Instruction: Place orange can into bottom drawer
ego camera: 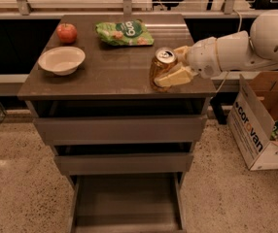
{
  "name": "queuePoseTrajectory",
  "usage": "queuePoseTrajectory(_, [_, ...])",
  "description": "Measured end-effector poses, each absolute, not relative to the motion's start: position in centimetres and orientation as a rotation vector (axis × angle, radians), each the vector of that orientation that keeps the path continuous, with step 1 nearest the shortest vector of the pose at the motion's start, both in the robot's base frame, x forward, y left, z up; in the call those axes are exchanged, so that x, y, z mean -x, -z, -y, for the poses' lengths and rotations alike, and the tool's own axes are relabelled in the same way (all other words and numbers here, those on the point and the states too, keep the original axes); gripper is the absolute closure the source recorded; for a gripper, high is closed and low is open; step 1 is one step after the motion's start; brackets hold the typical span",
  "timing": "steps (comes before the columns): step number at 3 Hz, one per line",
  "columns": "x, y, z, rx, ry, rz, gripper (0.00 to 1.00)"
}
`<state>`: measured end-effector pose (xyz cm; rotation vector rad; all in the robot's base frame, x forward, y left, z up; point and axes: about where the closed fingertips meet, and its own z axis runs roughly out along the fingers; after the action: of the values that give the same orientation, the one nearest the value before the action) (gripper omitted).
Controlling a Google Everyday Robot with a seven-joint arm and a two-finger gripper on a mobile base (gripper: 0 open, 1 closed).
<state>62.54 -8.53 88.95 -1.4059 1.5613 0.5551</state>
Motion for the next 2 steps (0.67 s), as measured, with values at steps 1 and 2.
queuePoseTrajectory(1, [-61.9,-87.8,8.4,1.374,-0.575,-1.568,1.0])
queuePoseTrajectory(2, [-59.1,-86.1,7.8,1.232,-0.627,-1.534,1.0])
